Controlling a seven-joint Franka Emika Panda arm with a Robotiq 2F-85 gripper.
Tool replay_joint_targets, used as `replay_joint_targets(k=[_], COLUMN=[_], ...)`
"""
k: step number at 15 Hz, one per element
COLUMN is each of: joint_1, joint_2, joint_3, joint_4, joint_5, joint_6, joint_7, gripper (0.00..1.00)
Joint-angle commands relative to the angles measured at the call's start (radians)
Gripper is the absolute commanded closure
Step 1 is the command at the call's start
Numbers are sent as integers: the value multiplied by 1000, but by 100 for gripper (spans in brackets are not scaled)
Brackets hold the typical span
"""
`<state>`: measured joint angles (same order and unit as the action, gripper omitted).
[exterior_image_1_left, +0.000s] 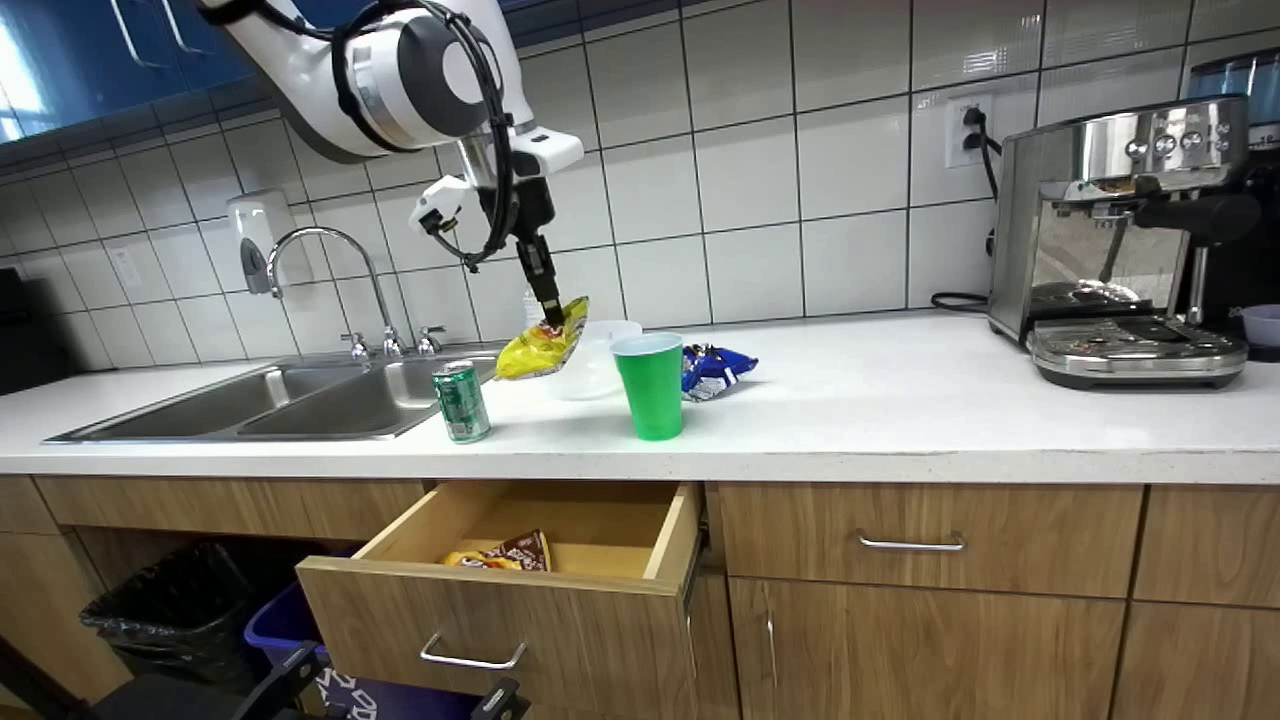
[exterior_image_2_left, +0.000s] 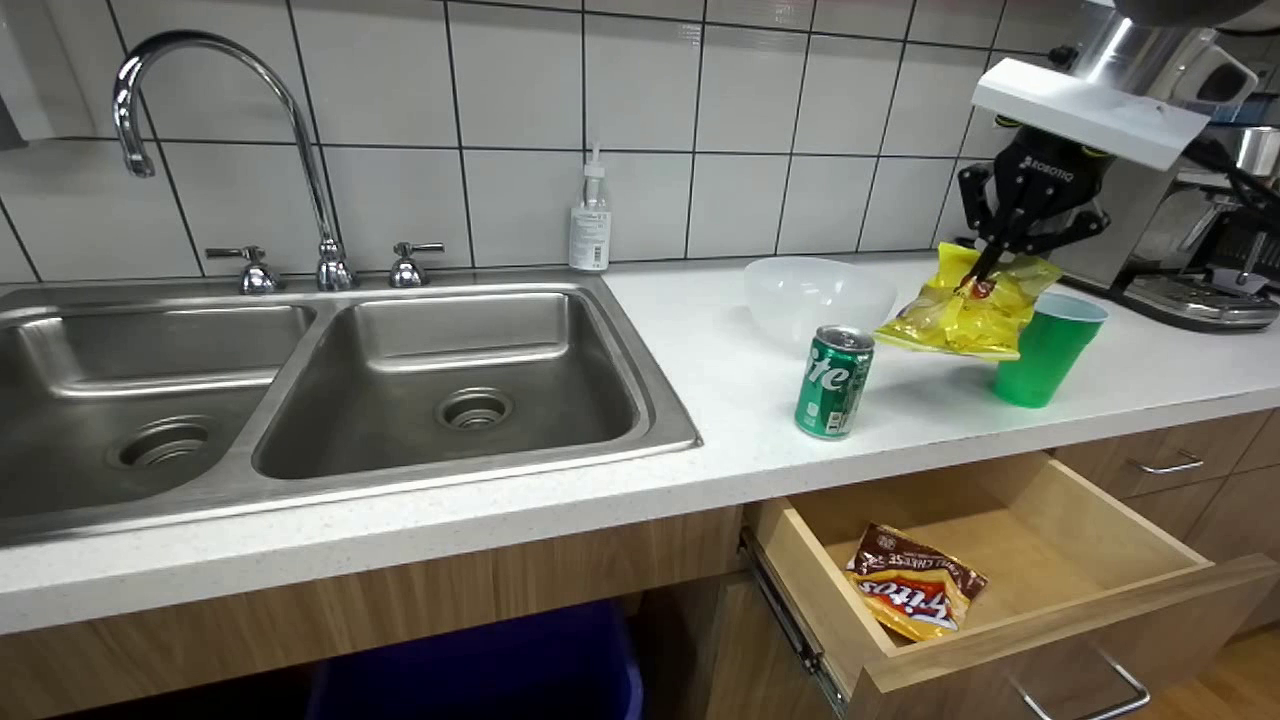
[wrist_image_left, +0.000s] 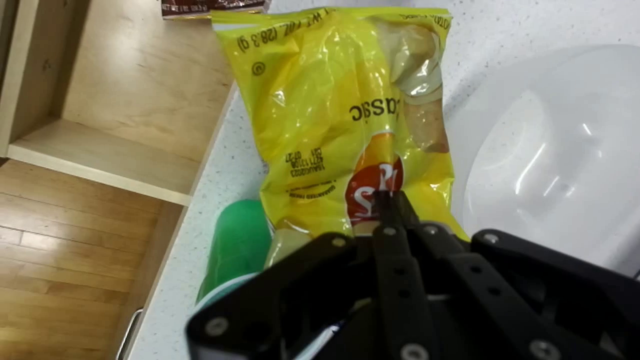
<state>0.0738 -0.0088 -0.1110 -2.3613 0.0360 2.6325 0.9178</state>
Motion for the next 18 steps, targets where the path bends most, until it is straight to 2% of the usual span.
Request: replay_joint_targets(k=[1,18], joint_1=[-40,-77], joint_2=[-55,-84], joint_3=[36,52], joint_4=[-67,-199], joint_5=[-15,-65], joint_6=[1,-1], joint_7=[-32,-16], gripper=[100,100])
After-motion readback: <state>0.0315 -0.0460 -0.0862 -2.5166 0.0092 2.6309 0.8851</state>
